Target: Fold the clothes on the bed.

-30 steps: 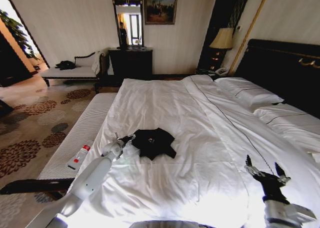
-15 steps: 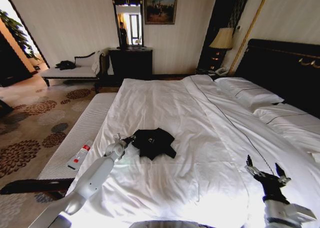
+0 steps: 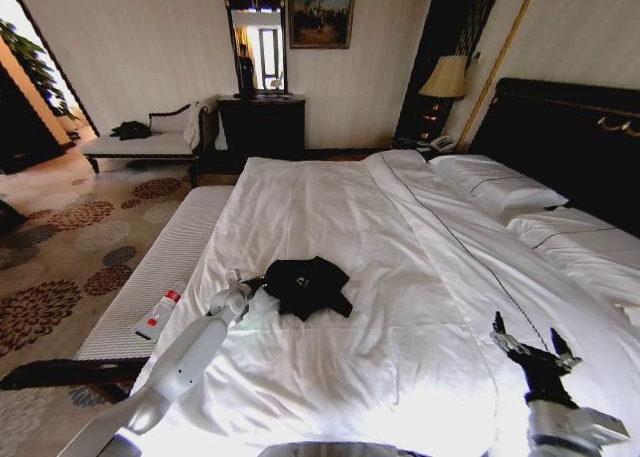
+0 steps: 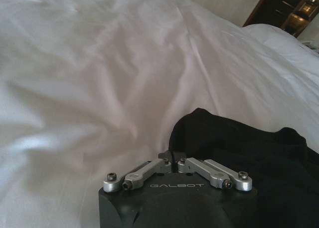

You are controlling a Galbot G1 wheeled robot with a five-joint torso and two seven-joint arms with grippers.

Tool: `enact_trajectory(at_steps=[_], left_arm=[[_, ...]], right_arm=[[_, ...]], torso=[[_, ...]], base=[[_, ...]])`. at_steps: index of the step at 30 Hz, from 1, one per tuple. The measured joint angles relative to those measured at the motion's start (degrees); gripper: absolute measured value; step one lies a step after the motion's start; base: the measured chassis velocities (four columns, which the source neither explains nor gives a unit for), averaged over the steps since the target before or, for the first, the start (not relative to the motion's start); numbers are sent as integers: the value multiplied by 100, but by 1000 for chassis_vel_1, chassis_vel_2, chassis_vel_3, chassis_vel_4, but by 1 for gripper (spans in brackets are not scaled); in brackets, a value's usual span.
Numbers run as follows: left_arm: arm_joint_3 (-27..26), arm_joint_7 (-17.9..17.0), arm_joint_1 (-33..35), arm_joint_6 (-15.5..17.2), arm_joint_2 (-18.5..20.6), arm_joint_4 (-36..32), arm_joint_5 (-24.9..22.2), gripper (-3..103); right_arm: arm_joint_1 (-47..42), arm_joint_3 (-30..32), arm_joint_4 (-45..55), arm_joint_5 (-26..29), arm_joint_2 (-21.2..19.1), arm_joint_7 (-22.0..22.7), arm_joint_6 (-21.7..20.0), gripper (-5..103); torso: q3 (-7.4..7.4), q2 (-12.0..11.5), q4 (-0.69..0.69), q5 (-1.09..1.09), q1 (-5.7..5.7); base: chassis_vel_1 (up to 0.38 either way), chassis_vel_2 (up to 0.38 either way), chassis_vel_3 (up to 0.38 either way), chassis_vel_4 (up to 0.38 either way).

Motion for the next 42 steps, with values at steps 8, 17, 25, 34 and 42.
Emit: enact_trajectory(at_steps=[8,17,25,34,42], left_arm=[[-103,0,113,-67,20,-86,144,1],[-151,-43,150,-117,84,-220,225,1],[-138,-129,236,-122,185,-475,213,1],[-224,-165,413,-123,276,-659,203,1],[-189,-162,470,-123,402,-786,168,1]], right_arm=[[286,1,96,755,-755,258,-864,100],[1000,-412,-95,2069,-2432,276,-2064,100],[2847,-1486,-1121,4722,-3799,410,-3279,100],[5425,-4119,-3021,4880,-3930,193,-3326,100],[6886,-5687,-4322,4454,-3222,38,-3217,100]], torso=[[0,0,0,1,0],[1,0,1,0,0],[1,0,0,-2,1],[1,-1,1,-1,2],[1,0,3,-1,2]], base=[[0,0,0,0],[0,0,0,0],[0,0,0,0],[0,0,0,0],[0,0,0,0]])
